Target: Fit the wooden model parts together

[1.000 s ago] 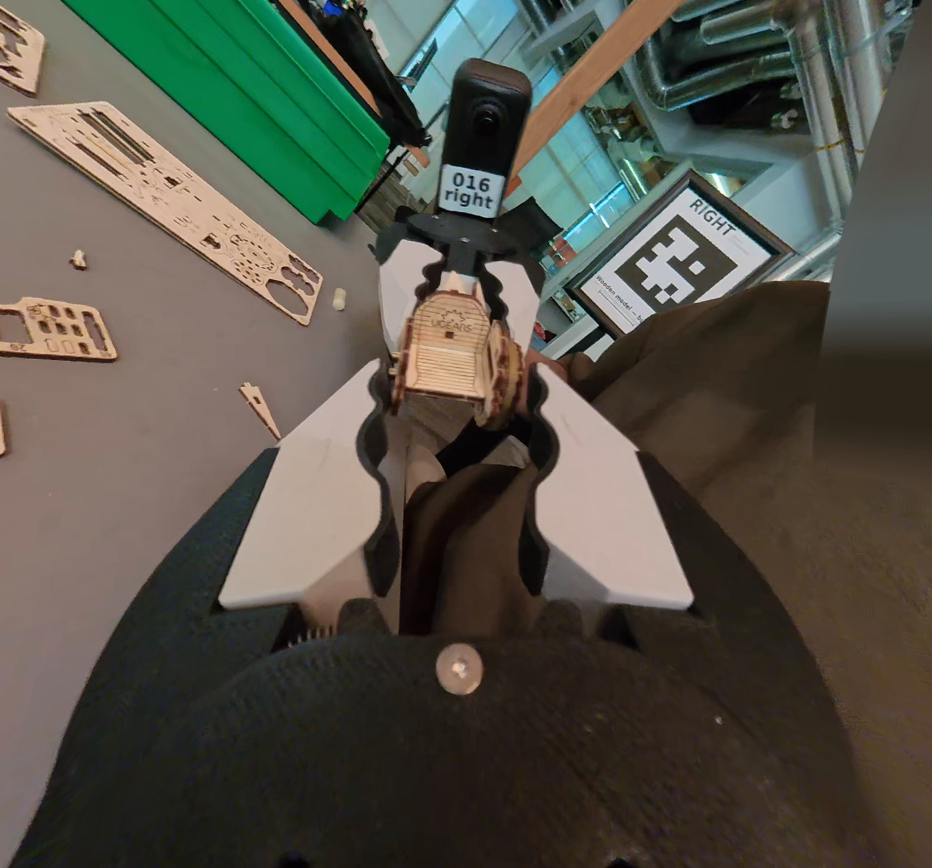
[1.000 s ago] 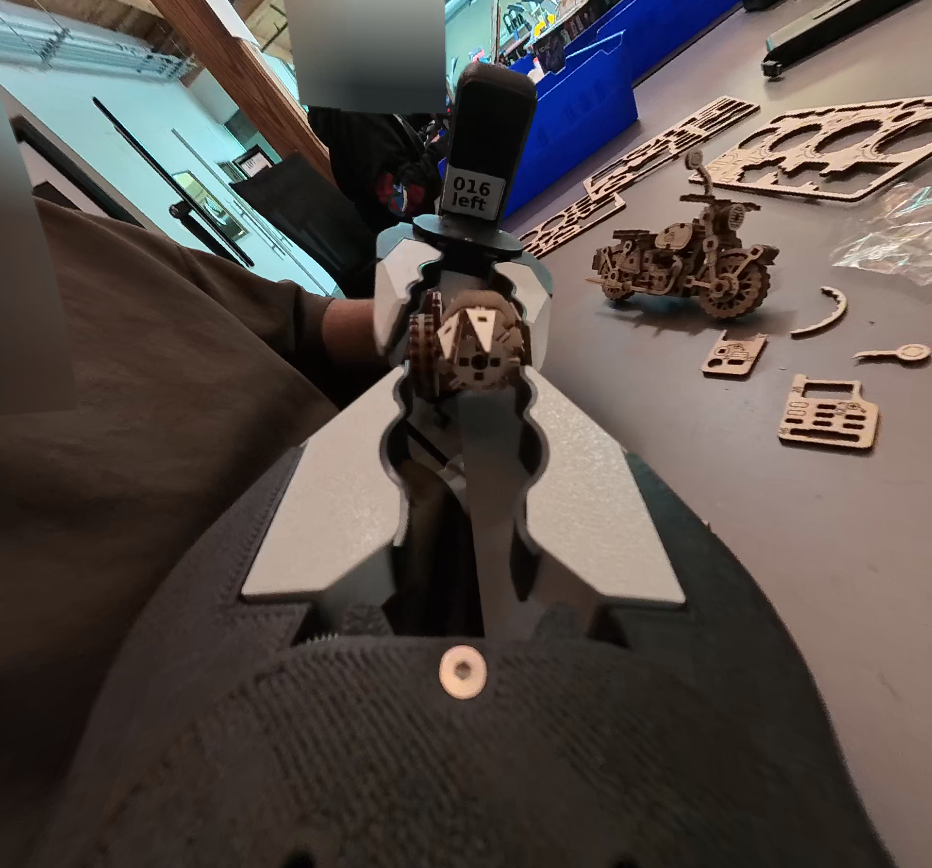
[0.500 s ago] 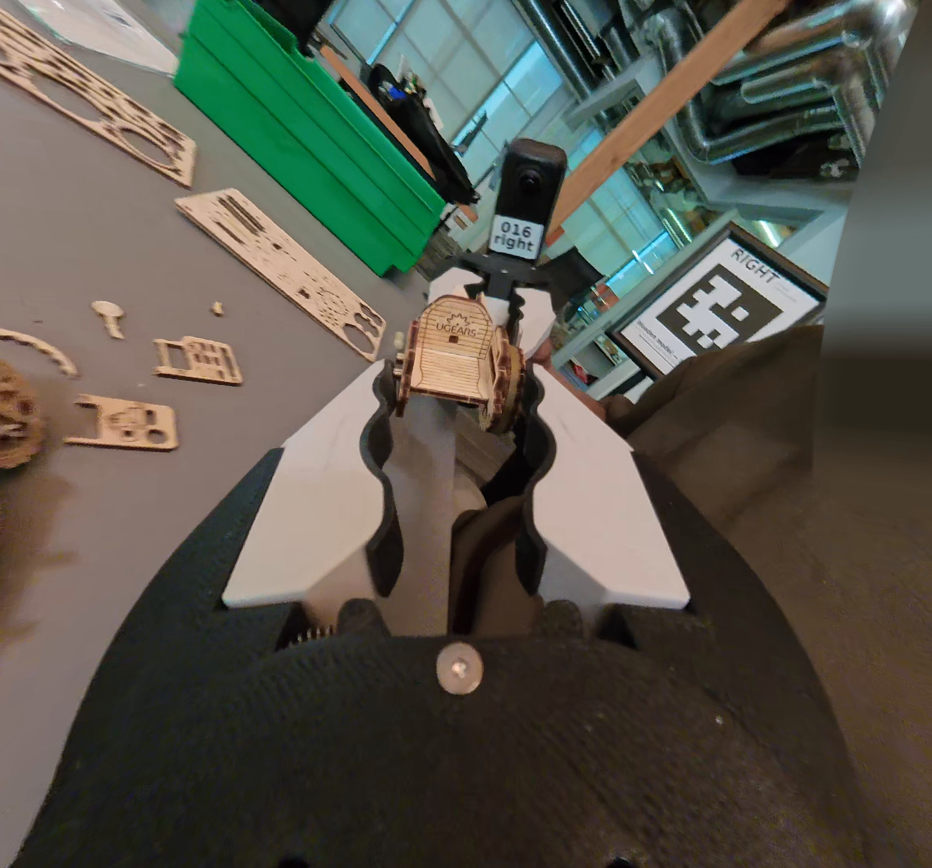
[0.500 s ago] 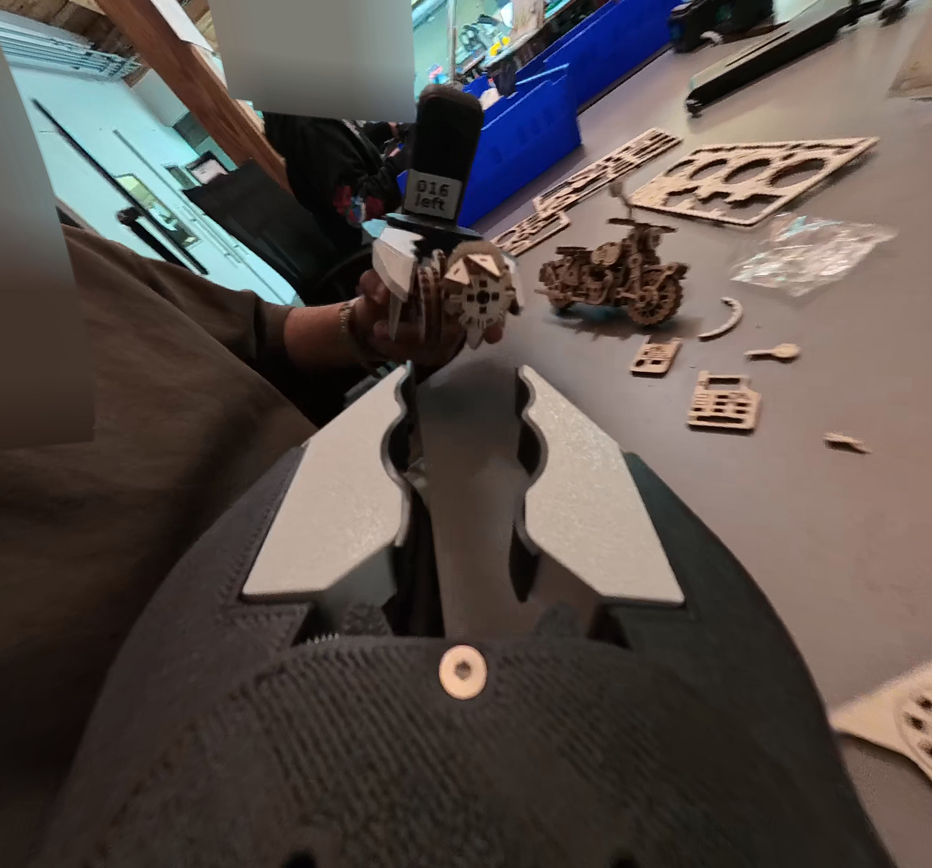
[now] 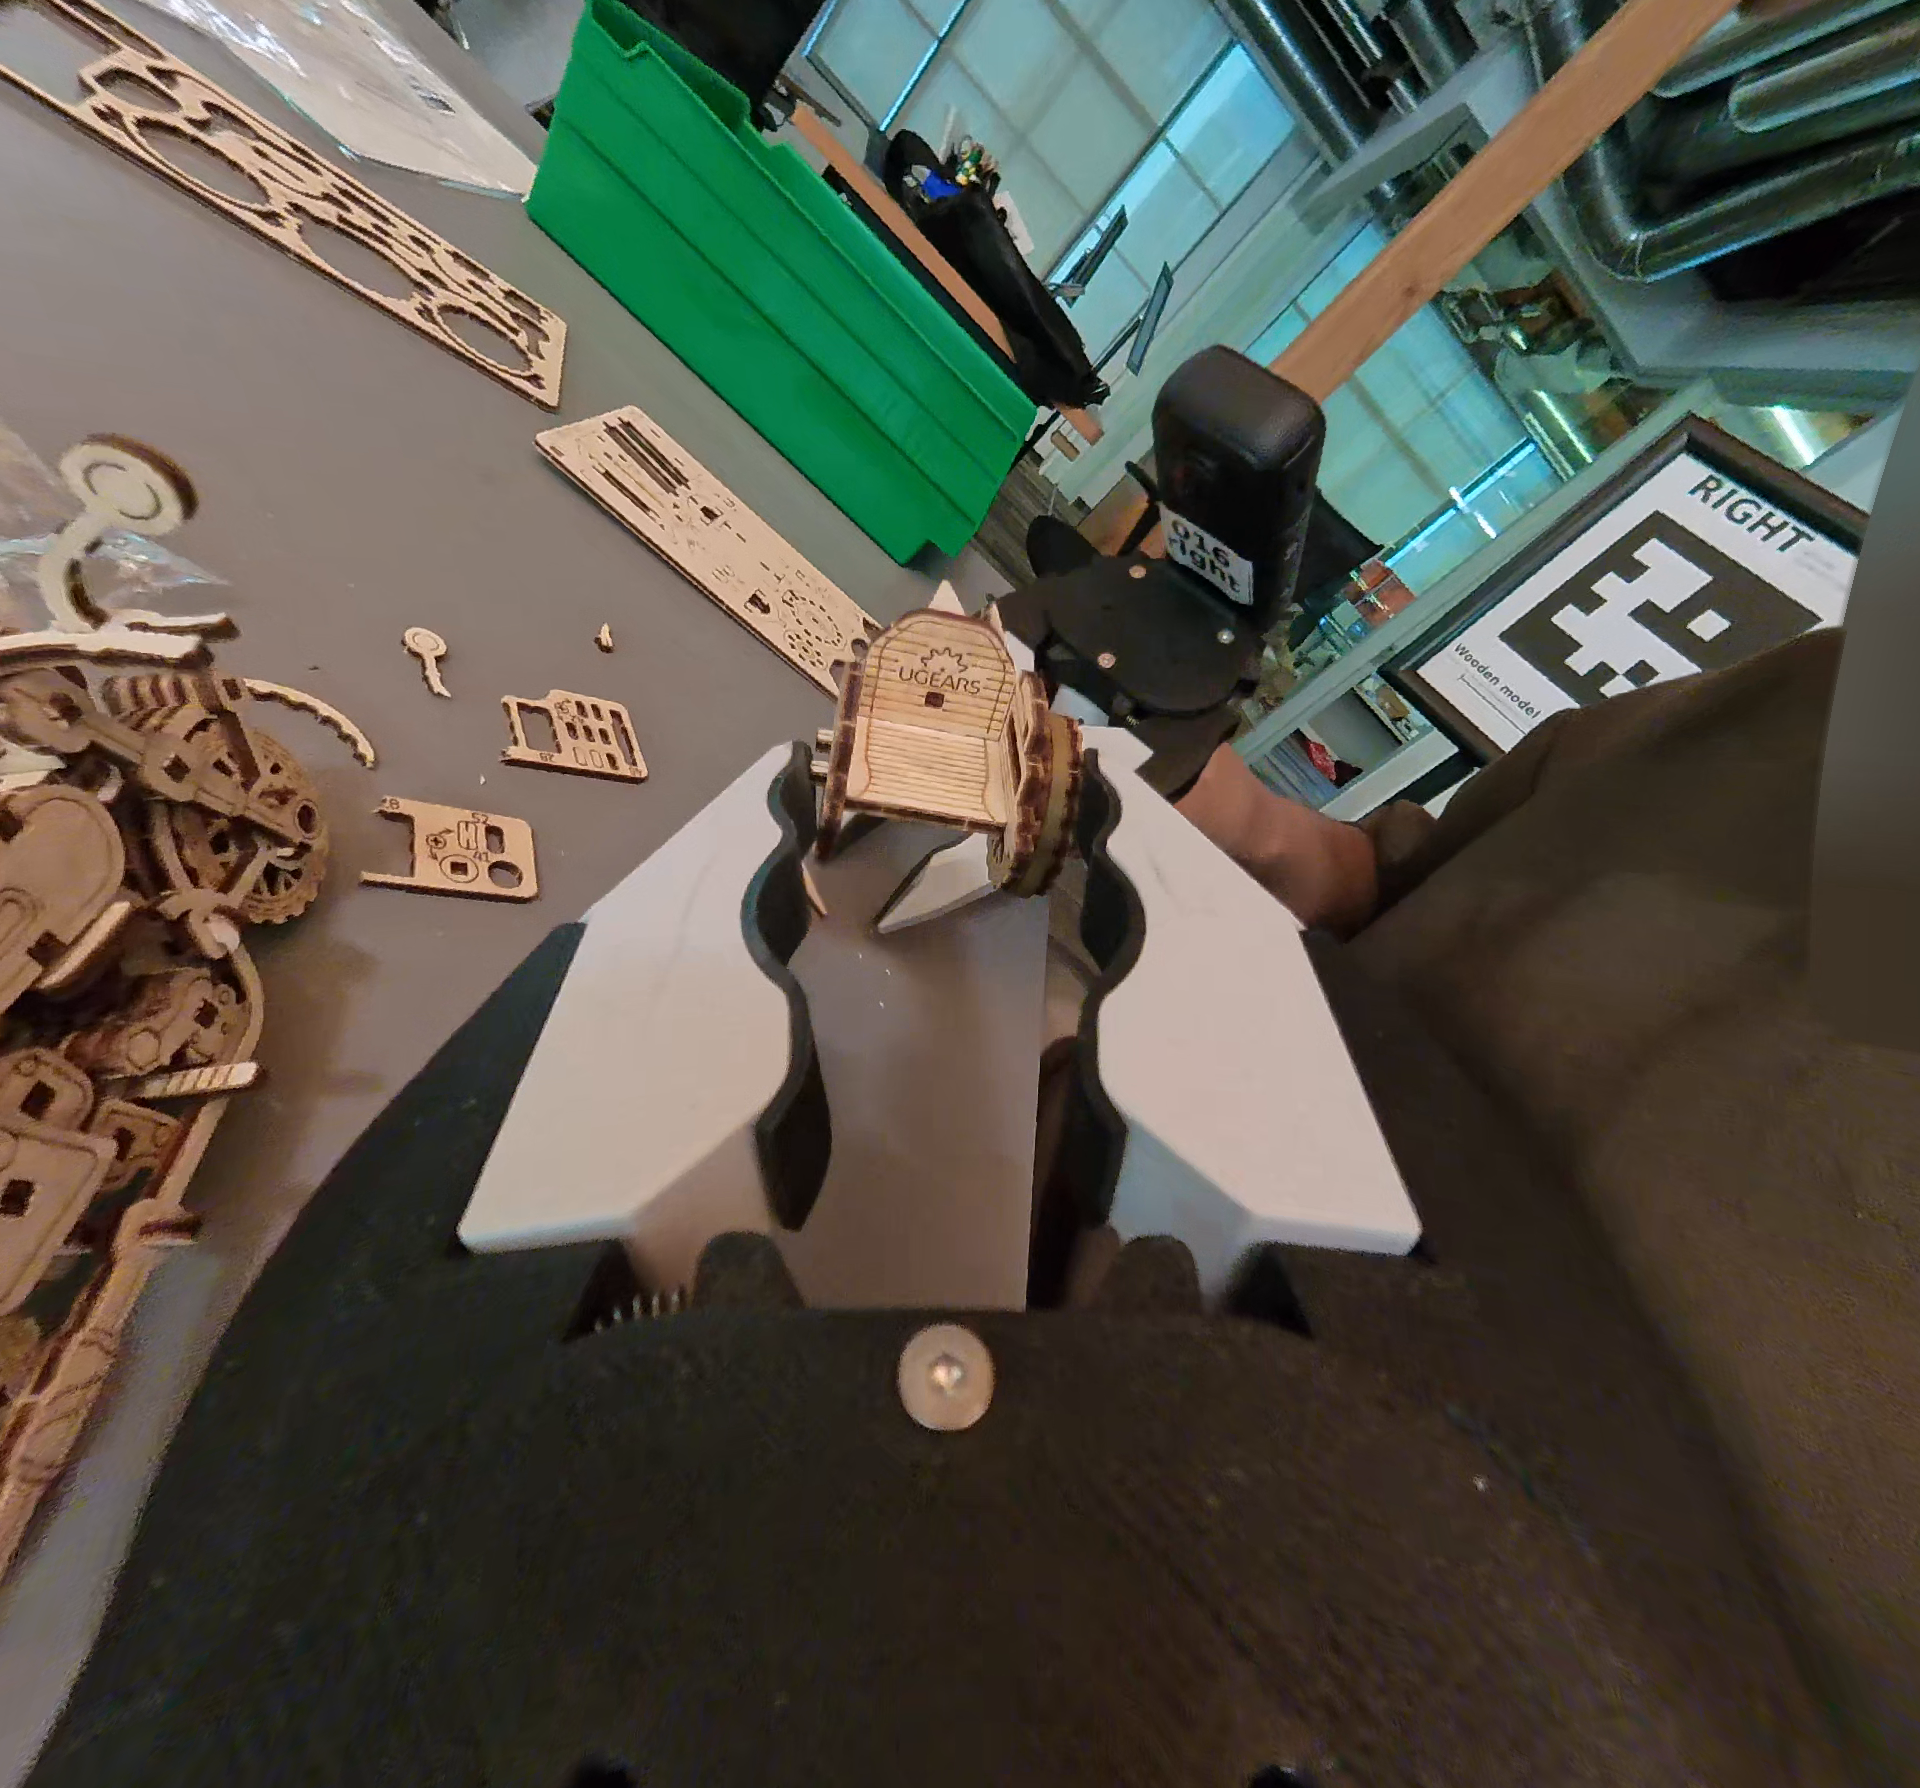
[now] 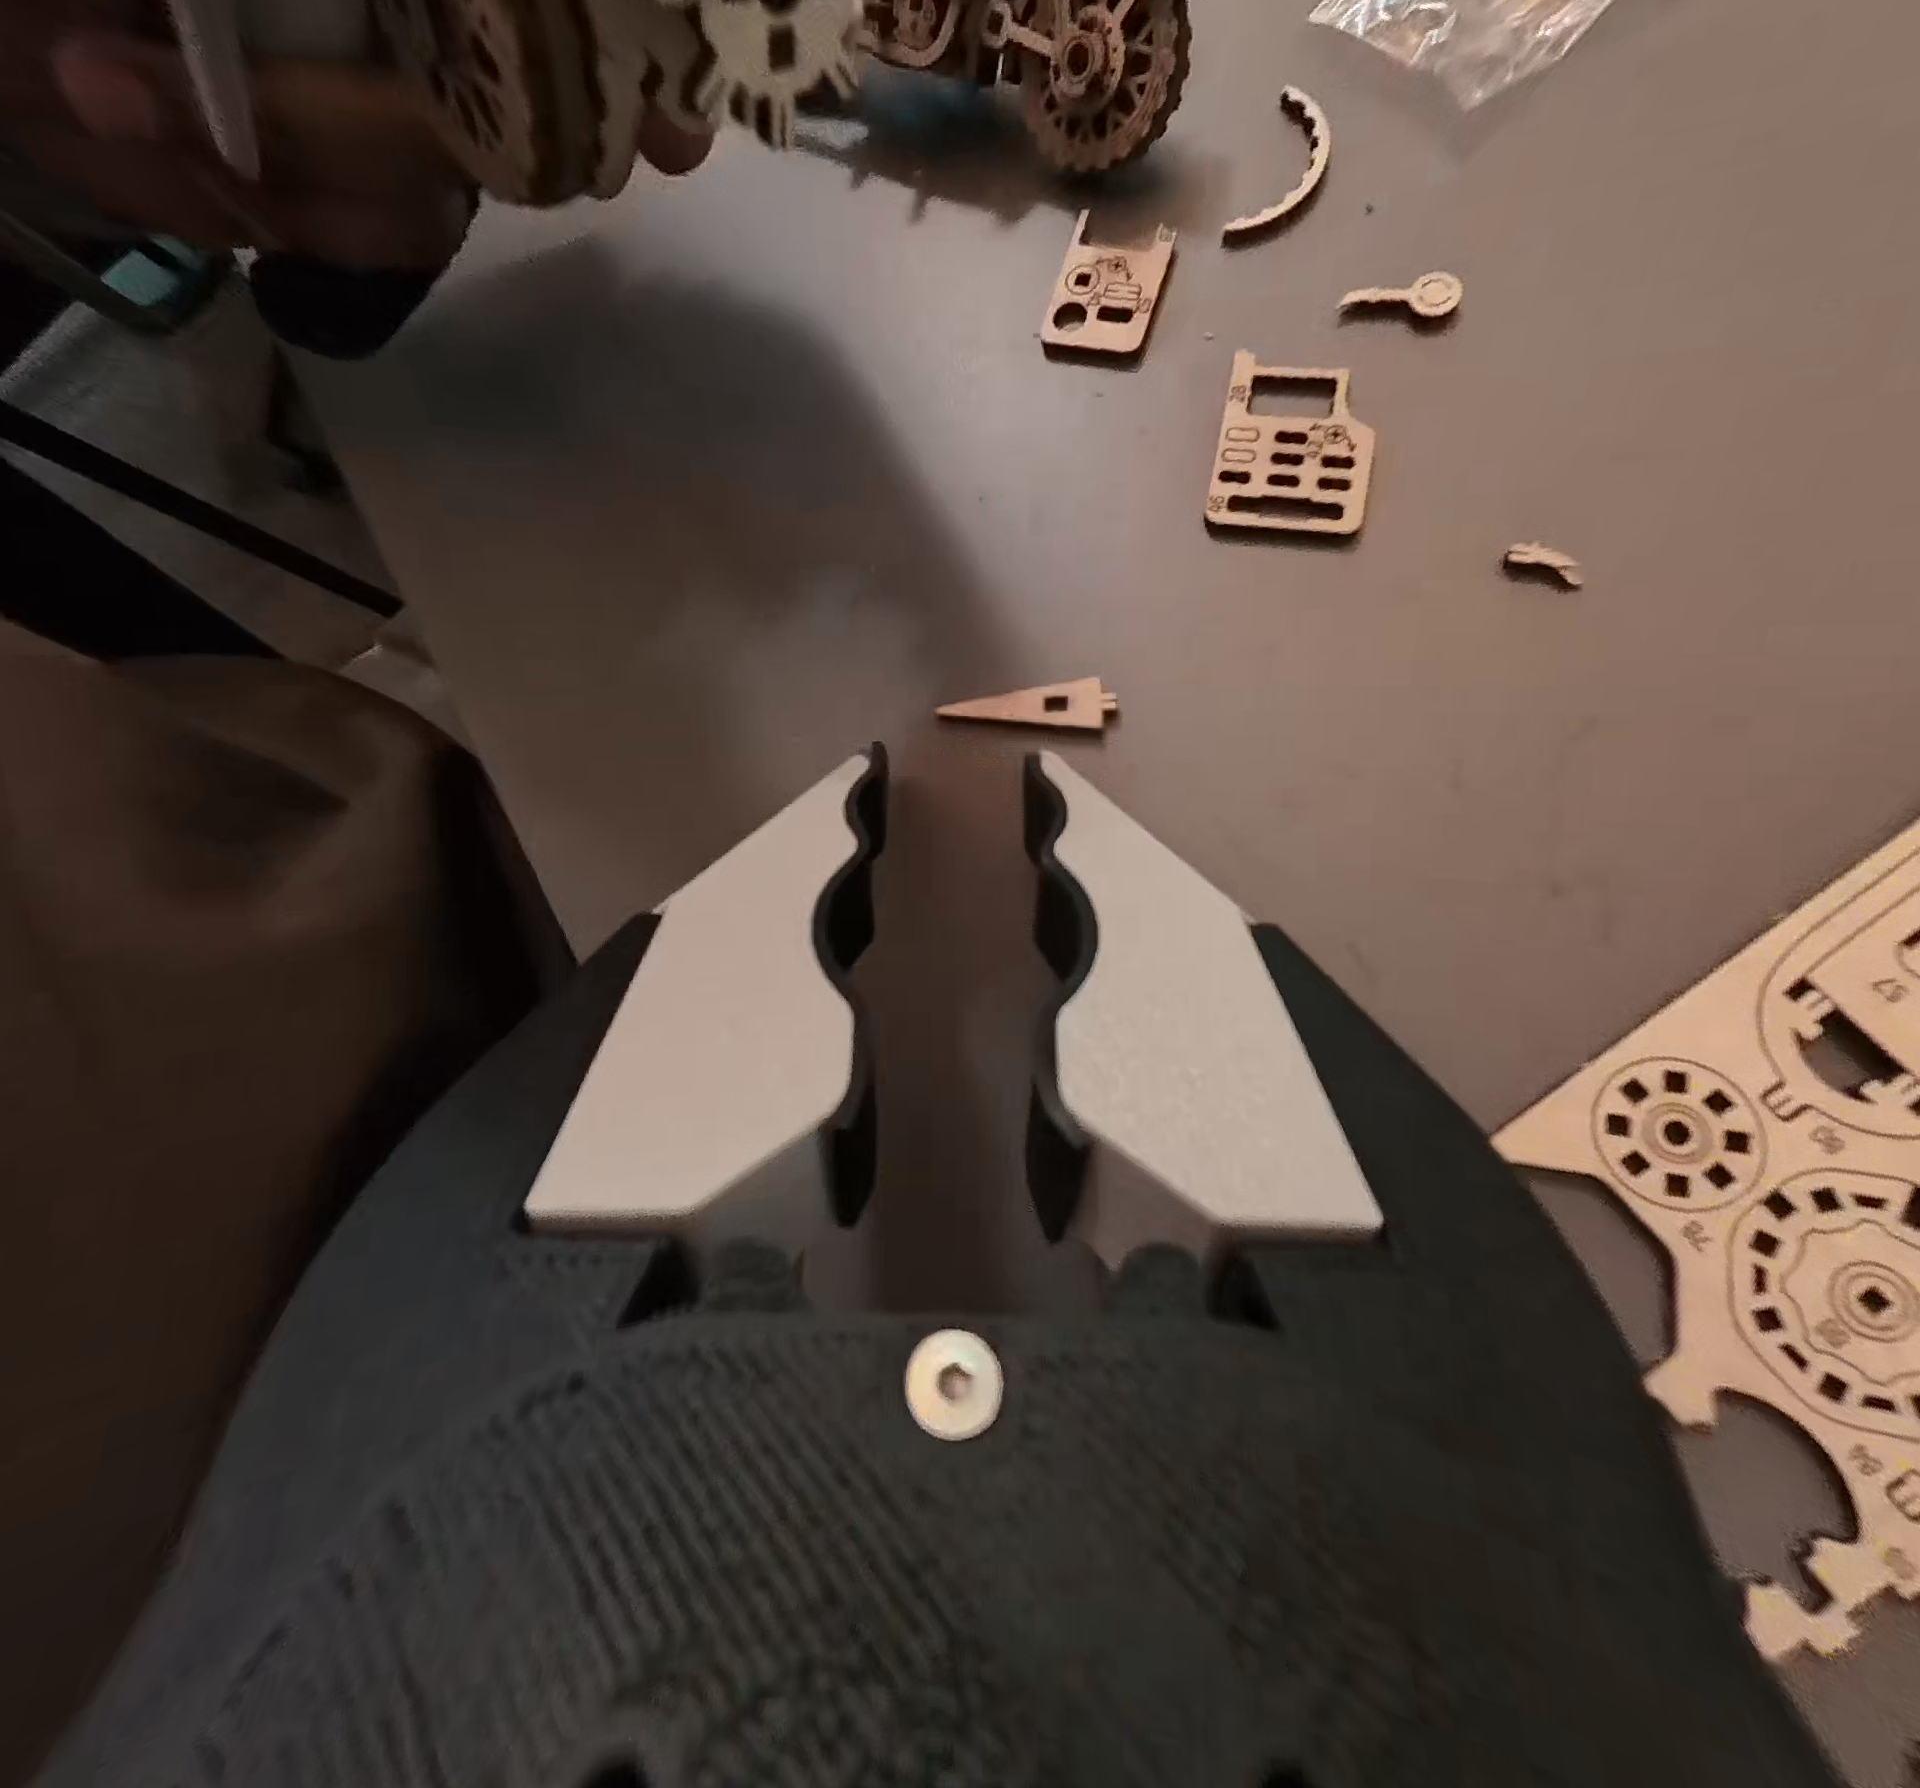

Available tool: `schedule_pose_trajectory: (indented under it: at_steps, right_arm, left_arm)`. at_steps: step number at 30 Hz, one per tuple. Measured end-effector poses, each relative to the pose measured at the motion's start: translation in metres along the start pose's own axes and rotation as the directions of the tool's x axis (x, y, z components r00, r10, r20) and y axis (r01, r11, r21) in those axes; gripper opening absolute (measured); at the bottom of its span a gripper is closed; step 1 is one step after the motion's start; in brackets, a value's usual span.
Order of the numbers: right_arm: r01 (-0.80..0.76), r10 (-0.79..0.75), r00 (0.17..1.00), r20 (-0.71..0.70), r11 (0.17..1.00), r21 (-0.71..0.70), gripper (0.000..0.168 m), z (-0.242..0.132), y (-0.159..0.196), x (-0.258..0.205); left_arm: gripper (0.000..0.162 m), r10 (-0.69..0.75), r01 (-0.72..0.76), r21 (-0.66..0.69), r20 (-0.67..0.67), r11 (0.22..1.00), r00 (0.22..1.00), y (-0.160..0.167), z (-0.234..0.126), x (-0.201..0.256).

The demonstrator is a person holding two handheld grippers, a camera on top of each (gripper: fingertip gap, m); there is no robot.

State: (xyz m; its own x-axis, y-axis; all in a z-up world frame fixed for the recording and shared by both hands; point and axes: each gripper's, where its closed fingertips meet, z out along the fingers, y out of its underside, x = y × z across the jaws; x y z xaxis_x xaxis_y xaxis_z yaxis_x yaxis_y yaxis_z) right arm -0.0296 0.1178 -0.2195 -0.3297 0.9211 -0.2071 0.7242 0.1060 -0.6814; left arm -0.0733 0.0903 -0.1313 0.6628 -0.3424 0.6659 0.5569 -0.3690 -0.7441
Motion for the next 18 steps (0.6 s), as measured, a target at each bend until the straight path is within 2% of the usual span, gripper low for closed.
schedule_pose_trajectory:
  at_steps: [1, 4, 6, 11, 13, 15, 18]
  right_arm:
    - [0.012, -0.012, 1.0, -0.01, 1.0, 0.001, 0.026, 0.001, -0.001, 0.001]
    - [0.076, -0.075, 0.996, -0.055, 0.997, 0.006, 0.008, 0.002, -0.002, 0.01]
    - [0.059, -0.058, 0.998, -0.036, 0.998, 0.013, 0.007, 0.001, -0.001, 0.011]
    - [-0.04, 0.037, 0.999, 0.033, 0.997, 0.069, 0.034, 0.001, -0.008, 0.009]
    - [-0.021, 0.02, 1.0, 0.019, 0.997, 0.077, 0.035, 0.007, -0.013, 0.007]
    - [0.022, -0.021, 1.0, -0.017, 0.997, 0.069, 0.031, 0.013, -0.016, 0.006]
    - [0.109, -0.106, 0.991, -0.077, 0.993, 0.035, 0.013, 0.017, -0.016, 0.006]
  left_arm:
    - [0.048, -0.003, 0.003, -0.006, -0.004, 1.0, 1.0, 0.001, 0.001, 0.0]
    - [0.048, -0.013, 0.013, -0.014, -0.012, 1.0, 1.0, 0.004, 0.003, 0.001]
    - [0.048, -0.014, 0.014, -0.014, -0.01, 1.0, 1.0, 0.004, 0.003, 0.0]
    - [0.048, -0.015, 0.015, -0.009, -0.004, 1.0, 1.0, 0.004, 0.002, -0.001]
    - [0.048, -0.02, 0.02, -0.006, -0.009, 1.0, 1.0, 0.004, 0.003, 0.0]
    - [0.048, -0.036, 0.036, -0.002, -0.021, 0.999, 0.999, 0.003, 0.004, 0.001]
    - [0.048, -0.072, 0.073, 0.012, -0.04, 0.997, 0.997, 0.002, 0.003, 0.002]
